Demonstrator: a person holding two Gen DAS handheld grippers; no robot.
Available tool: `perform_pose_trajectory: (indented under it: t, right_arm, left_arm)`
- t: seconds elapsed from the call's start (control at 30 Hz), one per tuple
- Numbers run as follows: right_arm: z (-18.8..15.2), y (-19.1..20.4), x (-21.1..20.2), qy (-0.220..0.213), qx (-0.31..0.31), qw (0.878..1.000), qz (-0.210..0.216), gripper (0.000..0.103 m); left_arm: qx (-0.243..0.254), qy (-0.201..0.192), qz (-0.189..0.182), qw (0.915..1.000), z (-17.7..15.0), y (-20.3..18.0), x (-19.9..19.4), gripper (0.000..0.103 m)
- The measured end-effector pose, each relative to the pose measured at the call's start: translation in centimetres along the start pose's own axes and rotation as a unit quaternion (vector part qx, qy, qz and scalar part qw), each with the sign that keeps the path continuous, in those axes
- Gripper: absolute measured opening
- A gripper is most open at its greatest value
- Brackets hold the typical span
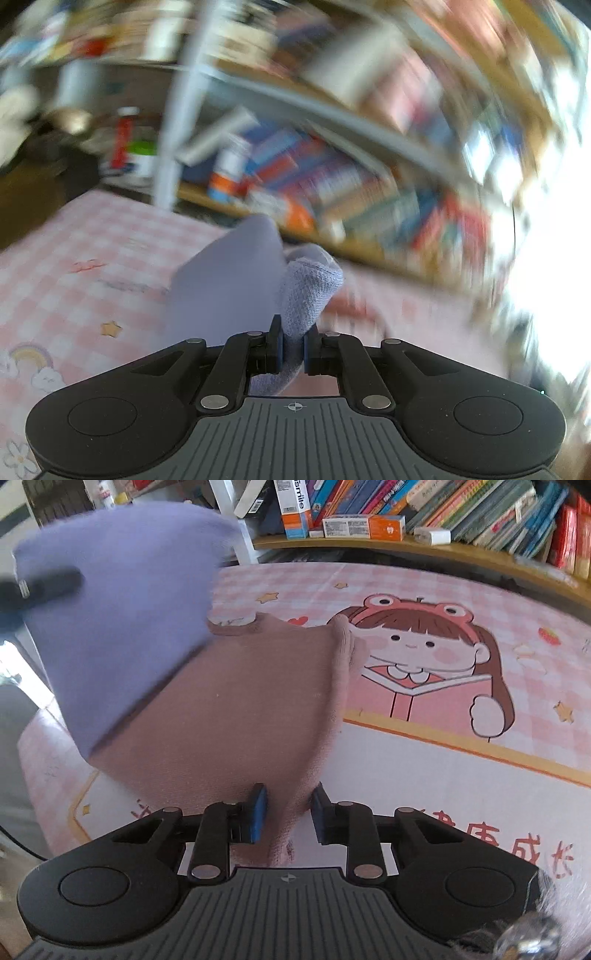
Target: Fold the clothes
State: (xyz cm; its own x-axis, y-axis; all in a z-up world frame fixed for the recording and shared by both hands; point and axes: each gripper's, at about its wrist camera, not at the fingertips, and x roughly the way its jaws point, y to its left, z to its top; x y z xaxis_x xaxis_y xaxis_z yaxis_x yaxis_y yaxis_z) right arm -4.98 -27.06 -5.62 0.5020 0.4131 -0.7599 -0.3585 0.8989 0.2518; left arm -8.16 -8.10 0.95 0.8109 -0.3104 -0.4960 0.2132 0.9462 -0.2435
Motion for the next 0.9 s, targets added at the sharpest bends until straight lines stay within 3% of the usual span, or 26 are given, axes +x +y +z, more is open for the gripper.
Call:
perform_pose_trajectory:
  t: [0.07,0.17,0.3,0.37,0.43,0.67,0.73,0.8,0.87,0.9]
  right_arm:
    - [-0.1,-1.0,-0.2,0.002,0.016,1.000,0.023,0.024]
    - [-0.2,-2.3,-0.6,0.004,0.031,0.998,0.047,0.024]
    - [-0.4,-3.7,-1.0,0.006,0.043,0.997,0.062,0.027]
    - [-0.5,-4.2,-1.2,0.008,0.048,0.996,0.070,0.030]
    - [-0.6,-4.5,-1.3,0.008,0.047,0.996,0.075,0.032]
    - [0.4,-5.9,-3.4,0.003,0.076,0.995,0.068,0.037]
    - [1.2,-6.5,-4.2,-0.009,0.097,0.992,0.085,0.040]
    - [2.1,-7.0,-5.0,-0.022,0.119,0.987,0.103,0.046]
    - [3.1,-6.8,-4.9,-0.019,0.130,0.982,0.132,0.062]
    - [3.6,-6.3,-4.7,-0.012,0.126,0.982,0.142,0.063]
  left_arm:
    - [0.078,0.054,0.018,0.9953,-2.2,-3.2,2.1,0.012]
    - [0.141,0.121,0.045,0.9816,-5.3,-6.0,4.7,0.017]
    - [0.180,0.135,0.060,0.9724,-7.1,-7.5,5.6,0.031]
    - [0.187,0.136,0.063,0.9709,-7.5,-8.0,5.6,0.041]
    - [0.189,0.137,0.057,0.9708,-7.6,-8.7,5.3,0.058]
    - [0.134,0.090,-0.012,0.9869,-5.5,-8.9,0.6,0.063]
    - [0.088,0.047,-0.033,0.9944,-3.8,-7.4,-1.9,0.064]
    - [0.063,0.025,0.012,0.9976,-3.1,-5.7,-2.3,0.064]
    - [0.038,0.003,0.057,0.9977,-2.4,-3.9,-2.7,0.064]
    - [0.027,-0.006,0.081,0.9964,-2.0,-3.1,-2.8,0.064]
